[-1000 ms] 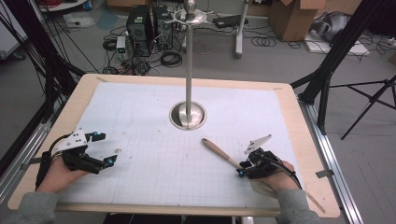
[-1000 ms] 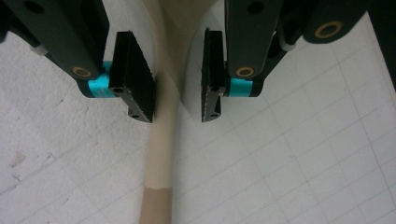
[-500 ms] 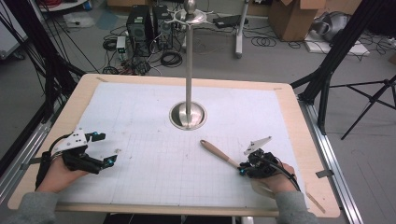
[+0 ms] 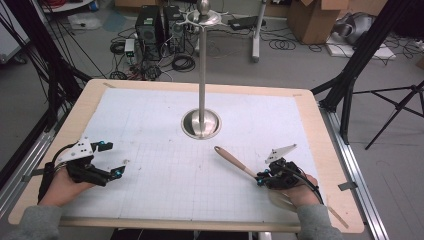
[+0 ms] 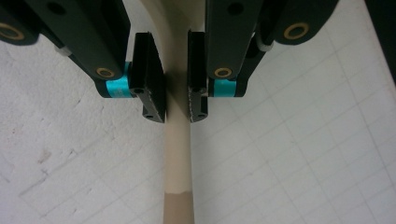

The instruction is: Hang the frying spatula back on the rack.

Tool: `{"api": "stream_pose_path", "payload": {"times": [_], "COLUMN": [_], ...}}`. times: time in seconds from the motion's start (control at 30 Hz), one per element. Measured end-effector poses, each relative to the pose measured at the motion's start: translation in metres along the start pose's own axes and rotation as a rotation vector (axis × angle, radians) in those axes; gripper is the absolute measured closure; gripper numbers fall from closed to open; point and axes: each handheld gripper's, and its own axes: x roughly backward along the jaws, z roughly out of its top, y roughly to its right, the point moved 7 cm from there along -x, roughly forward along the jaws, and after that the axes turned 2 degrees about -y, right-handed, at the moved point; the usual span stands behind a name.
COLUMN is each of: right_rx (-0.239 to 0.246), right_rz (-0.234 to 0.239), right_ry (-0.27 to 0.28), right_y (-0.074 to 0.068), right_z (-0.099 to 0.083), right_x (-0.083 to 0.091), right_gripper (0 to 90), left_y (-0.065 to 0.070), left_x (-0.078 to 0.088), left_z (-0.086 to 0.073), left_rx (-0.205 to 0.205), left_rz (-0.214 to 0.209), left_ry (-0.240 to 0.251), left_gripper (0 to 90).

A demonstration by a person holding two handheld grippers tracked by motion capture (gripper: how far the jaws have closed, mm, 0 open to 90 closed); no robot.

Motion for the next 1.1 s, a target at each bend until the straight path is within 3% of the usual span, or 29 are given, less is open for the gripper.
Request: {"api": "stream_pose_path", "payload": {"times": [0.33,0.57,0.73,0.97,1.1], "right_rx": [-0.004,-0.026,-0.01,-0.012,-0.029], "right_rz": [0.015,0.038,0.064,0.081,0.097], "right_ry": [0.044,0.131,0.175,0.221,0.274], "right_y": [0.005,0.009,0.007,0.013,0.021], "right_z": [0.003,0.01,0.019,0.031,0.034], "right_x": [0.009,0.022,0.029,0.041,0.05], "right_gripper": [78.0,78.0,78.0,78.1,78.0], "left_y": [0.0,0.003,0.003,0.004,0.004], "left_x": [0.002,0.008,0.014,0.016,0.016], "left_z": [0.002,0.005,0.006,0.002,0.002], "left_rx": [0.007,0.007,0.023,0.022,0.025], "left_rz": [-0.004,-0.002,0.011,0.027,0.032], "left_ry": [0.014,0.034,0.058,0.043,0.044], "left_gripper": [2.0,2.0,2.0,2.0,2.0]}}
